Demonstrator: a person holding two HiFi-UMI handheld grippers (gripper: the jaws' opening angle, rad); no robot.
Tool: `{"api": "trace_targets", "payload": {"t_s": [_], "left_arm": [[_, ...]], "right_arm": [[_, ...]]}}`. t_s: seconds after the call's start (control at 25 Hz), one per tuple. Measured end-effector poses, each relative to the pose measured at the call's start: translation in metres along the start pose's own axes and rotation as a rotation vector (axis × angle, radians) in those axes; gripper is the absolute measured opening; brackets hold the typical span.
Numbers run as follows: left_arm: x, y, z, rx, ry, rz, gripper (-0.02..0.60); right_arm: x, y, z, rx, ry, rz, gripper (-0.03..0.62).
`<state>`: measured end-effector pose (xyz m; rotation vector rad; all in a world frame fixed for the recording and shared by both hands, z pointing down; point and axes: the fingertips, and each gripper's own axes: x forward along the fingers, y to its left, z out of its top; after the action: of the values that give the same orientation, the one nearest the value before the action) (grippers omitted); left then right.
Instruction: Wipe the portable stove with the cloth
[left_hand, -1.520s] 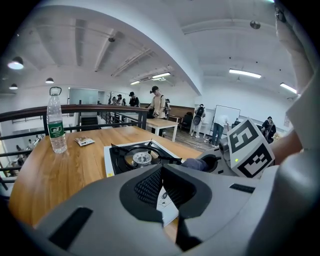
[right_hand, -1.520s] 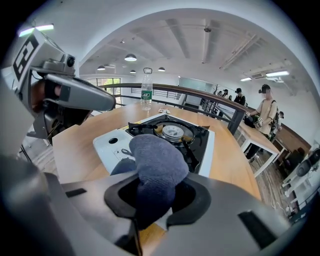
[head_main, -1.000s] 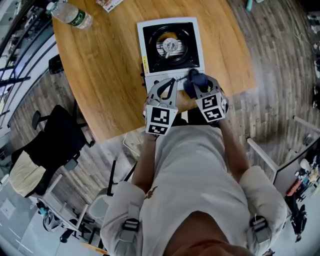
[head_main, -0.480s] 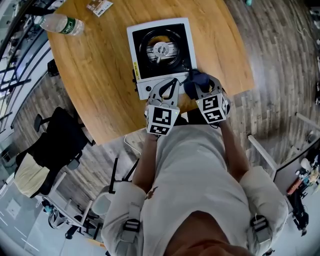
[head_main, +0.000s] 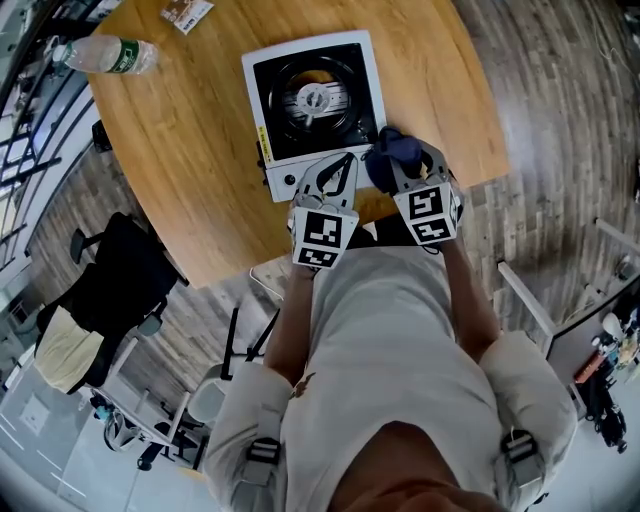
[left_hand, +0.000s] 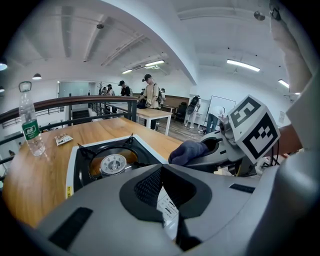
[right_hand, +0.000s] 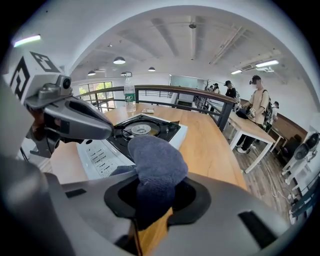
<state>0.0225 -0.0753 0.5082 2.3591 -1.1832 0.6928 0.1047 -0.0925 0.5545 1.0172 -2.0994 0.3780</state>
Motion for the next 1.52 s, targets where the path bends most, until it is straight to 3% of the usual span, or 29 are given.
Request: {"api": "trace_targets", "payload": {"t_s": [1.16, 1.52], "left_arm": [[0.032, 0.013, 0.018, -0.033, 0.017, 0.021, 0.02], [0.036, 0.021, 0.018, -0.057, 0.02, 0.047, 0.02]], "right_arm": [[0.051, -0.016, 0.028, -0.086, 0.0, 0.1, 0.112], [0.041, -0.027, 0.025, -0.053, 0.003, 0.118, 0.11]]}}
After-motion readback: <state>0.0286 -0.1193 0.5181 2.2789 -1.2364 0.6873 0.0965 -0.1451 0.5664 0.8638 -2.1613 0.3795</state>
